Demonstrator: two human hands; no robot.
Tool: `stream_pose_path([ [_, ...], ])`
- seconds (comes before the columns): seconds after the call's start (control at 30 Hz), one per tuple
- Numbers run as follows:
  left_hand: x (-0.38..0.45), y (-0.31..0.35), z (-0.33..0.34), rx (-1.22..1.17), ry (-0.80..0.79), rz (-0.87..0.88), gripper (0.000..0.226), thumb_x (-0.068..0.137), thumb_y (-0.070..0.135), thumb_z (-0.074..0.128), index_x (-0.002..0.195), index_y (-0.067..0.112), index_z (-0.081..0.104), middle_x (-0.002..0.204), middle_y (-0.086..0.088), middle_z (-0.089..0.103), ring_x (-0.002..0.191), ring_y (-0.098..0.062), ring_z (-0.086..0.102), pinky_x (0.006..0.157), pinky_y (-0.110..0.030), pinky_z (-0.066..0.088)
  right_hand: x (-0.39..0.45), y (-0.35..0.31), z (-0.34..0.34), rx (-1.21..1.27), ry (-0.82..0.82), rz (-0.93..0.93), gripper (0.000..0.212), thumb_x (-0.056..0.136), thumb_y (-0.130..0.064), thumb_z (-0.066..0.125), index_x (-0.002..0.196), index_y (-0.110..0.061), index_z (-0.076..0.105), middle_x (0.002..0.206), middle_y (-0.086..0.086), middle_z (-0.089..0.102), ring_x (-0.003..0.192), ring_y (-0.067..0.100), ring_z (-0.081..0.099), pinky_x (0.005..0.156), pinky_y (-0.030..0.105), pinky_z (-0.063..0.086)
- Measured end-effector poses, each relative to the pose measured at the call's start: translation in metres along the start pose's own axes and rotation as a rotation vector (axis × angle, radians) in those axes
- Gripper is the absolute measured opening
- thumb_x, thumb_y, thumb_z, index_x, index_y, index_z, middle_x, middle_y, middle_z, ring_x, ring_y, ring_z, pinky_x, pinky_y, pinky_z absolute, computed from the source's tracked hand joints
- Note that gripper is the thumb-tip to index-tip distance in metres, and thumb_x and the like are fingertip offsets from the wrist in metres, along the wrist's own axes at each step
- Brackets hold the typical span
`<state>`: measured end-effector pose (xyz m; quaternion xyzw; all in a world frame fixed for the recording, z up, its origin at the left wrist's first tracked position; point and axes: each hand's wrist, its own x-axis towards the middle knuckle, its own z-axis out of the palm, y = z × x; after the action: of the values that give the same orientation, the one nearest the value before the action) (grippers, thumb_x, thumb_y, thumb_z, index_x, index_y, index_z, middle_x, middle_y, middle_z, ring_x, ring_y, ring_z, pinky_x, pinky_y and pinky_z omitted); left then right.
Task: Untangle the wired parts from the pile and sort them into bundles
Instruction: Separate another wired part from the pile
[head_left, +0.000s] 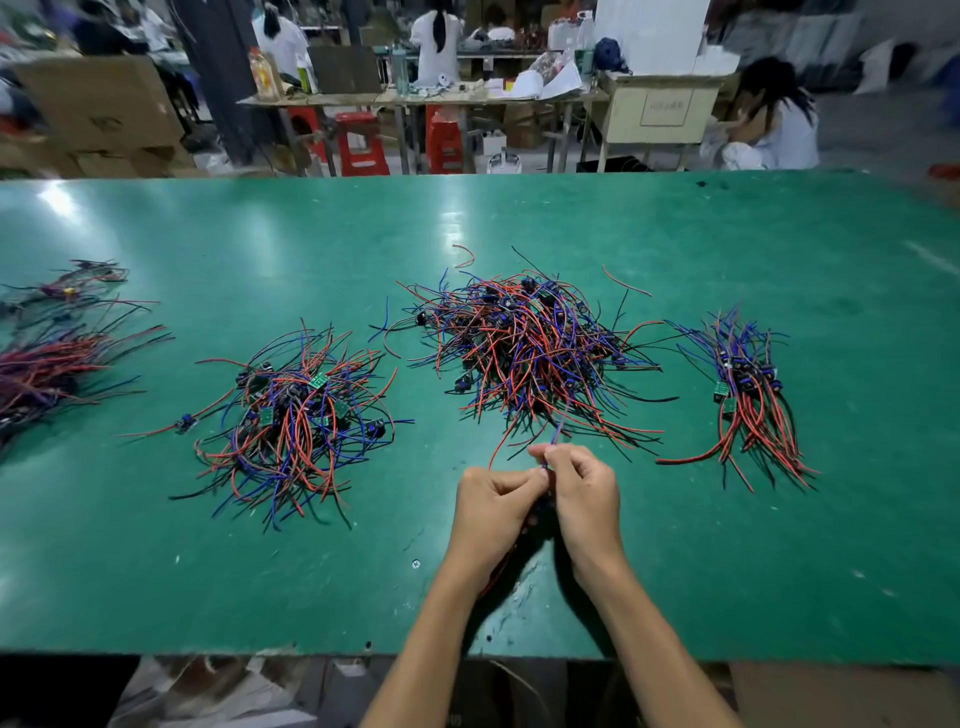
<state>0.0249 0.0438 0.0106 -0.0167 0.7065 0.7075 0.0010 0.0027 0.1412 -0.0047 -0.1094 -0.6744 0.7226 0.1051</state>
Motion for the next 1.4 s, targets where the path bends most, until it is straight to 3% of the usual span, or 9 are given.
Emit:
stream_pose_path([
  [0.07,0.001,0.0,0.001,0.011,-0.011,-0.005,0.04,0.093,0.017,0.067,0.054,0.004,0.066,0.05,0.001,0.046,0.054,-0.011,0.034,0.049,-0.026,0.023,0.006,-0.001,0.001,-0.011,0.056,0.021,0.032,0.094,-0.013,0.057,0.073,-0.025,0.079,0.089,-0.011,0.075,0.081,0.006,0.068,0.075,0.031,0.052],
  [0.2,-0.001,0.002,0.003,-0.025,-0.035,-0.03,0.021,0.09,0.013,0.069,0.074,0.008,0.081,0.06,-0.002,0.071,0.051,-0.003,0.048,0.051,-0.017,0.038,0.02,-0.009,0.001,0.026,0.063,0.113,0.028,0.096,-0.017,0.053,0.09,-0.02,0.08,0.078,-0.013,0.068,0.047,0.011,0.046,0.046,0.024,0.036],
  [0.27,-0.002,0.004,0.003,-0.063,-0.031,-0.058,0.018,0.09,0.013,0.071,0.077,0.007,0.082,0.065,-0.007,0.074,0.053,-0.008,0.051,0.053,-0.019,0.041,0.027,-0.018,0.001,0.028,0.058,0.091,0.03,0.097,-0.016,0.051,0.088,-0.022,0.079,0.088,-0.01,0.07,0.053,0.003,0.045,0.049,0.022,0.035],
  [0.4,-0.006,0.006,0.002,-0.106,-0.047,-0.102,0.019,0.089,0.01,0.072,0.073,0.011,0.082,0.067,-0.014,0.074,0.053,-0.015,0.056,0.057,-0.028,0.048,0.046,-0.041,-0.003,0.034,0.094,0.117,0.032,0.097,-0.015,0.049,0.089,-0.023,0.078,0.06,-0.021,0.056,0.053,0.0,0.035,0.045,0.016,0.031],
  [0.53,-0.009,0.011,-0.003,-0.087,-0.087,-0.121,0.016,0.089,0.009,0.073,0.076,0.01,0.082,0.07,-0.016,0.075,0.053,-0.011,0.057,0.054,-0.018,0.045,0.053,-0.044,-0.009,0.332,-0.005,0.264,0.024,0.1,-0.017,0.05,0.097,-0.018,0.074,0.088,-0.009,0.065,0.045,0.004,0.022,0.037,0.016,0.021],
  [0.67,-0.011,0.018,-0.009,-0.063,-0.136,-0.164,0.013,0.088,0.01,0.072,0.082,0.007,0.082,0.074,-0.017,0.076,0.051,-0.01,0.058,0.052,-0.018,0.046,0.052,-0.036,-0.02,0.496,-0.125,0.335,0.023,0.103,-0.025,0.05,0.106,-0.019,0.072,0.083,-0.008,0.069,0.048,0.004,0.028,0.042,0.016,0.023],
  [1.0,-0.005,0.02,-0.011,-0.138,-0.063,-0.169,0.014,0.09,0.016,0.07,0.084,0.014,0.083,0.074,-0.012,0.076,0.047,-0.015,0.05,0.047,-0.02,0.042,0.038,-0.012,-0.023,0.215,-0.275,0.157,0.038,0.108,-0.033,0.042,0.116,-0.011,0.072,0.085,0.004,0.075,0.05,0.005,0.04,0.048,0.015,0.035],
  [1.2,0.003,0.031,-0.013,-0.449,0.142,-0.176,0.013,0.091,0.019,0.071,0.088,0.014,0.082,0.085,-0.013,0.077,0.064,-0.019,0.068,0.059,-0.026,0.056,0.015,-0.014,-0.024,-0.17,-0.479,-0.155,0.027,0.087,-0.019,0.079,0.108,-0.036,0.073,0.085,0.002,0.075,0.065,0.019,0.064,0.054,0.03,0.047],
  [1.4,0.015,0.035,-0.005,-0.453,0.367,-0.146,0.014,0.093,0.024,0.069,0.091,0.018,0.081,0.08,0.002,0.074,0.074,-0.016,0.067,0.066,-0.027,0.049,0.01,-0.023,-0.024,-0.064,-0.459,-0.147,0.027,0.075,-0.026,0.087,0.099,-0.032,0.077,0.075,0.006,0.073,0.055,0.017,0.058,0.043,0.024,0.044],
])
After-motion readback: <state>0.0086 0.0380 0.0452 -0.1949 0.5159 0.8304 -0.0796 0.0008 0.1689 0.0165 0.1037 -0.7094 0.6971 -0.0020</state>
